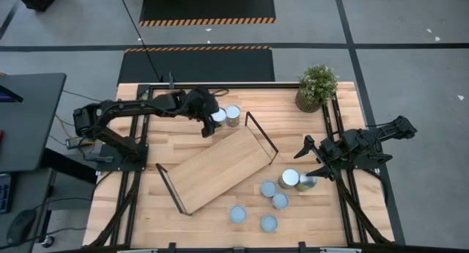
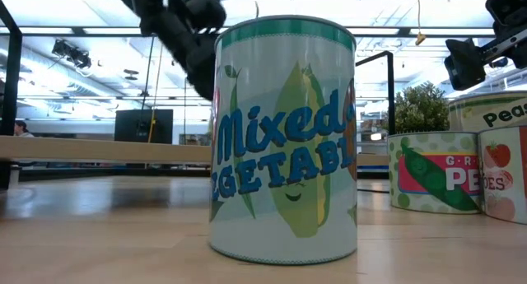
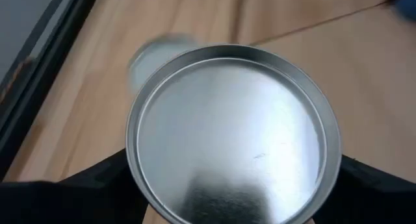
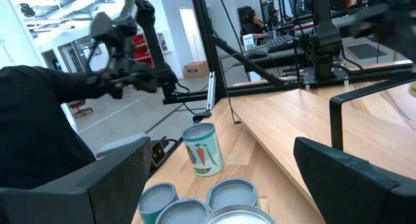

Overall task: Pick and place cans onto a shelf
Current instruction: Put the large canned carrots on the shelf

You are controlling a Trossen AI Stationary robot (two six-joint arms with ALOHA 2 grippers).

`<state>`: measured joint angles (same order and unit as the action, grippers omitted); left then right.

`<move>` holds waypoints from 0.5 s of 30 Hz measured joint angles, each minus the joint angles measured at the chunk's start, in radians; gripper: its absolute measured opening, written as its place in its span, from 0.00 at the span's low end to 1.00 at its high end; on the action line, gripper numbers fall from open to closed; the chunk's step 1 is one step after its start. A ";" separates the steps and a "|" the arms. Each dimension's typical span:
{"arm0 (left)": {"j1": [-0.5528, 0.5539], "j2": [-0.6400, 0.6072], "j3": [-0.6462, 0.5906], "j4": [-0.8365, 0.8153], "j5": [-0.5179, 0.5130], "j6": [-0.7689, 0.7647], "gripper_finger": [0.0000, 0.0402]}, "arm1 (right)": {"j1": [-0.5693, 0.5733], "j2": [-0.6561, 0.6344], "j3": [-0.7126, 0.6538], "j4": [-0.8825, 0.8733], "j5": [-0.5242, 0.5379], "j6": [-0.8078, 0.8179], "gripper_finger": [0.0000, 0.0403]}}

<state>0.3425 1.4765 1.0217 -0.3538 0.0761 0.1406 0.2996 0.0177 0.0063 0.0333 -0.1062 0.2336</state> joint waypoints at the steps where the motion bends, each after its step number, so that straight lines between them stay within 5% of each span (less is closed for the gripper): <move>1: -0.022 0.000 0.008 0.001 0.000 -0.001 0.80 | 0.000 0.000 0.000 0.000 0.000 0.000 0.95; 6: -0.147 0.019 0.013 0.098 -0.012 -0.086 0.81 | 0.000 0.000 0.000 0.003 0.000 0.000 0.95; 15: -0.379 0.180 0.030 0.293 -0.195 -0.263 0.81 | 0.000 0.000 0.000 0.003 0.000 0.000 0.95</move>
<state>-0.0361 1.6569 1.0512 -0.0605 -0.1187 -0.1226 0.2993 0.0177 0.0059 0.0360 -0.1062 0.2333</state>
